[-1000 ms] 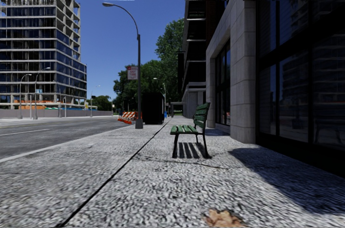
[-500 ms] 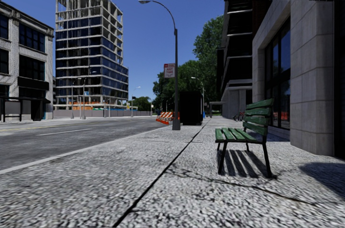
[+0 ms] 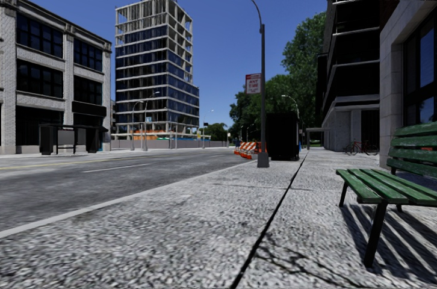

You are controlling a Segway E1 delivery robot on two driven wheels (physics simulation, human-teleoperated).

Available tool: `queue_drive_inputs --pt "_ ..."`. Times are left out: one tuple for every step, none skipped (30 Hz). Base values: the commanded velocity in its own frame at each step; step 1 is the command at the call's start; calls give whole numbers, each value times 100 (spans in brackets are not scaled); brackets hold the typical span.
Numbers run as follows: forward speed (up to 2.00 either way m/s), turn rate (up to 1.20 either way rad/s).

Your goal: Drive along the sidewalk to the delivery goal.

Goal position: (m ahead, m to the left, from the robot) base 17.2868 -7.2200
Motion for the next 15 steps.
queue_drive_inputs --pt "162 0" --pt "165 0" --pt "169 0" --pt "169 0" --pt "171 0" --pt "173 0" --pt "200 0" --pt "200 0" --pt "200 0" --pt "200 0" --pt "200 0" --pt "200 0" --pt "200 -2" --pt "200 -15" --pt "200 -23"
